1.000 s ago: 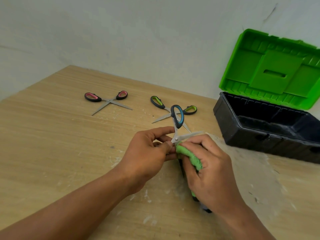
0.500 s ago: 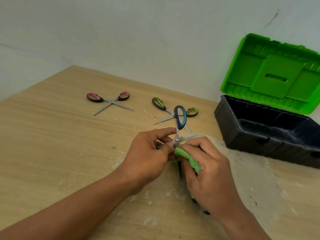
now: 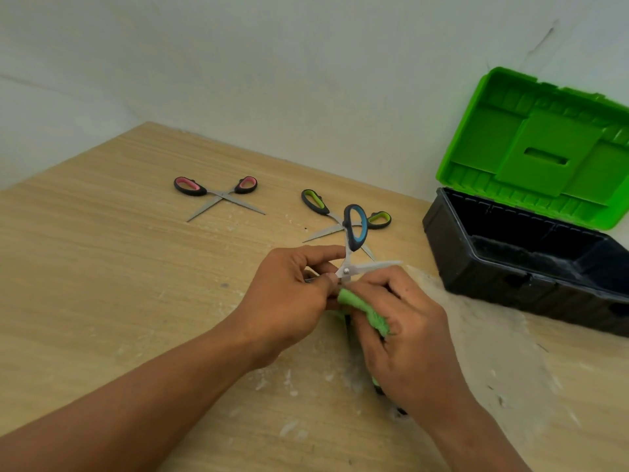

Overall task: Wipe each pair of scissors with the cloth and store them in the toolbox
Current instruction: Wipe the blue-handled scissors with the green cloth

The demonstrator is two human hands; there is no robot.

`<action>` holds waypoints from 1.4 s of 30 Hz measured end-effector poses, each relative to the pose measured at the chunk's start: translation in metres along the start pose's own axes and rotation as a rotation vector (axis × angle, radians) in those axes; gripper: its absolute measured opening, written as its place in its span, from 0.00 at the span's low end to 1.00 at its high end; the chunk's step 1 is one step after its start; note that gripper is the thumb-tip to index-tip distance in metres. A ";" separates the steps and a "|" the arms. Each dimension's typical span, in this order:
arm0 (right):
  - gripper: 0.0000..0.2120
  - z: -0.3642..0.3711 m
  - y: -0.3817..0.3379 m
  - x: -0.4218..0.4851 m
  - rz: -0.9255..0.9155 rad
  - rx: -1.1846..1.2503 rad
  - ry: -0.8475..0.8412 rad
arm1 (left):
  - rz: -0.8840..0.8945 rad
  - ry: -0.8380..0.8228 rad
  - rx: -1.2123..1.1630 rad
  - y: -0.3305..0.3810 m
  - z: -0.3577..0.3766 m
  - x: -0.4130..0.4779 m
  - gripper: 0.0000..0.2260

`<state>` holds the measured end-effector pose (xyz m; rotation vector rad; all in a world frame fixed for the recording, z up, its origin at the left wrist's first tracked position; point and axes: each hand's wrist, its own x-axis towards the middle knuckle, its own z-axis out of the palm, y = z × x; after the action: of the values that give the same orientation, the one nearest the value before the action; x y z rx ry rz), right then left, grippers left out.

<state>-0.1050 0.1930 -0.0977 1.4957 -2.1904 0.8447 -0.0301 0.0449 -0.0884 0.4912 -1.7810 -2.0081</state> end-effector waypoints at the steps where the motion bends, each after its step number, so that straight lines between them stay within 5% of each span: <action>1: 0.14 0.000 0.000 -0.001 -0.006 -0.001 -0.030 | -0.005 0.007 0.011 0.000 -0.002 0.000 0.17; 7: 0.10 -0.003 0.000 0.002 0.021 0.030 0.140 | -0.001 -0.023 0.035 0.001 0.002 -0.001 0.16; 15: 0.13 -0.002 0.003 0.002 0.020 0.074 0.116 | -0.026 -0.031 0.049 0.001 0.001 -0.001 0.15; 20: 0.12 -0.005 0.007 -0.001 -0.002 0.151 -0.079 | -0.084 0.022 0.010 0.004 -0.006 0.003 0.16; 25: 0.10 -0.006 0.007 0.004 0.017 0.177 -0.010 | -0.107 -0.005 -0.024 0.008 -0.004 0.004 0.14; 29: 0.10 -0.010 0.009 -0.001 0.023 0.212 -0.236 | -0.129 0.030 -0.021 0.010 -0.010 0.008 0.14; 34: 0.09 -0.007 0.005 0.007 0.044 0.200 -0.015 | -0.152 -0.016 -0.026 0.012 -0.005 0.006 0.13; 39: 0.09 -0.012 0.007 0.001 0.057 0.285 -0.289 | -0.165 0.010 -0.005 0.013 -0.011 0.007 0.14; 42: 0.10 -0.008 0.005 0.006 0.074 0.263 -0.112 | -0.168 -0.013 -0.034 0.015 -0.010 0.006 0.13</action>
<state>-0.1117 0.1955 -0.0892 1.6257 -2.2991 1.1364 -0.0293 0.0318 -0.0752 0.6375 -1.7624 -2.1548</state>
